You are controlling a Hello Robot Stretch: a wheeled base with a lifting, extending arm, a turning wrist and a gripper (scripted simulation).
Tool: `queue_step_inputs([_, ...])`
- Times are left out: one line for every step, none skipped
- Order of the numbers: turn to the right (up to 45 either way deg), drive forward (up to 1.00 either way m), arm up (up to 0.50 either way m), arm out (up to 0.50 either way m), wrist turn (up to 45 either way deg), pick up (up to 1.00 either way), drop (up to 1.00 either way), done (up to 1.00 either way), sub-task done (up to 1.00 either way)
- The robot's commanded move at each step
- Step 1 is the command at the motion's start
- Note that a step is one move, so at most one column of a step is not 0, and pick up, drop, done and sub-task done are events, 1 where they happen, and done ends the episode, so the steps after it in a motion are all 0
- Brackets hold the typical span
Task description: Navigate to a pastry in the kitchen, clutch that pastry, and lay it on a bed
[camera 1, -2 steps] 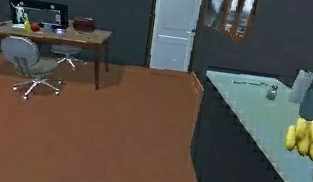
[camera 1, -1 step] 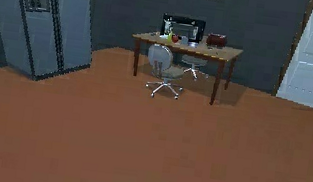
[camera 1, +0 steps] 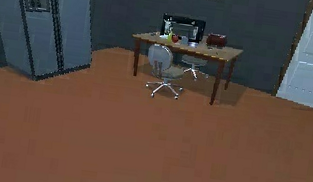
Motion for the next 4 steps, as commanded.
queue_step_inputs([0.0, 0.00, 0.38, 0.00, 0.0, 0.00, 0.00, 0.00, 0.00])
queue_step_inputs([0.0, 0.00, 0.00, 0.44, 0.0, 0.00, 0.00, 0.00, 0.00])
queue_step_inputs([0.0, 0.00, 0.00, 0.00, 45.0, 0.00, 0.00, 0.00, 0.00])
queue_step_inputs([0.0, 0.00, 0.00, 0.00, 45.0, 0.00, 0.00, 0.00, 0.00])
